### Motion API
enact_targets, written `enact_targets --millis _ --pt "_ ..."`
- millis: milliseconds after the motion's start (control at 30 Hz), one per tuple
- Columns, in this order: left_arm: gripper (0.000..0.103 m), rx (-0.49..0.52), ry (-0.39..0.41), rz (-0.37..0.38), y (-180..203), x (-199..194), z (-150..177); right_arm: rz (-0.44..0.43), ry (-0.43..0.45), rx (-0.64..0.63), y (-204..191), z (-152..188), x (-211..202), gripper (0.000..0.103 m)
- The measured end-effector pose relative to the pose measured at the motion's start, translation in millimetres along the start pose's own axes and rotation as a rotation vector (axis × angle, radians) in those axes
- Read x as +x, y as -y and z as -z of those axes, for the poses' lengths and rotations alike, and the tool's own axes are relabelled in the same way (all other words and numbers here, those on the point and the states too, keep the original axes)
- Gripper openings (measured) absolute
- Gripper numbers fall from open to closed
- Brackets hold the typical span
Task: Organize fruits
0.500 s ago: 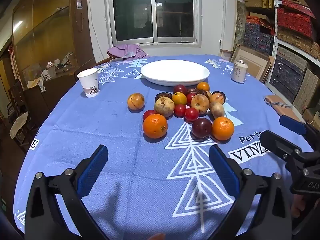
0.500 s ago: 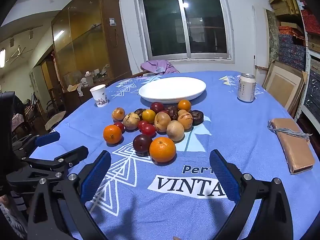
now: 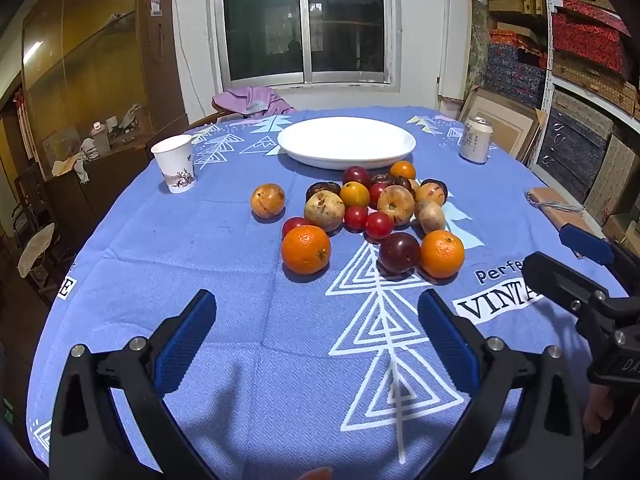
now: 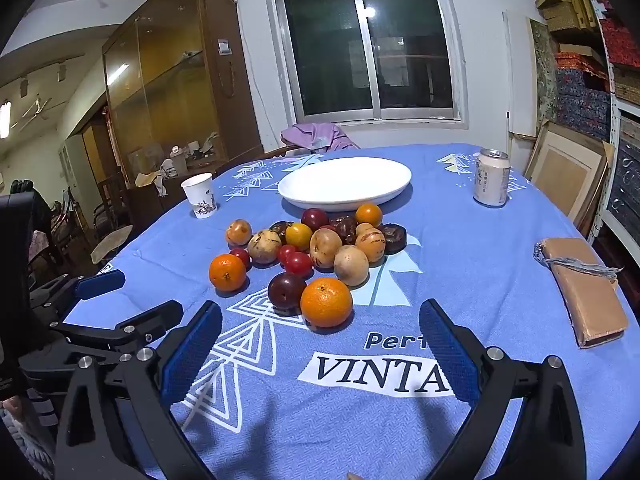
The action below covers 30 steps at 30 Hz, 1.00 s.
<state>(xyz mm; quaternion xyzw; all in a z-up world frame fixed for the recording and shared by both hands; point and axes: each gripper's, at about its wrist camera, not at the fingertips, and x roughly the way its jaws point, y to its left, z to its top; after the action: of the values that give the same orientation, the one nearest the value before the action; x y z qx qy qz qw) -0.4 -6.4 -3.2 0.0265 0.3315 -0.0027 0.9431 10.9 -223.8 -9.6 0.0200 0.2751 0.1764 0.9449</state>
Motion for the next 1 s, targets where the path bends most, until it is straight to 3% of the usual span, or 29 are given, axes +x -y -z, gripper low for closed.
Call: enact_targets --millis 1000 --pt "0.099 -0.012 -0.03 0.011 -0.2 5.0 5.7 0.007 -0.011 0.009 0.8 4.6 2.1 0.1"
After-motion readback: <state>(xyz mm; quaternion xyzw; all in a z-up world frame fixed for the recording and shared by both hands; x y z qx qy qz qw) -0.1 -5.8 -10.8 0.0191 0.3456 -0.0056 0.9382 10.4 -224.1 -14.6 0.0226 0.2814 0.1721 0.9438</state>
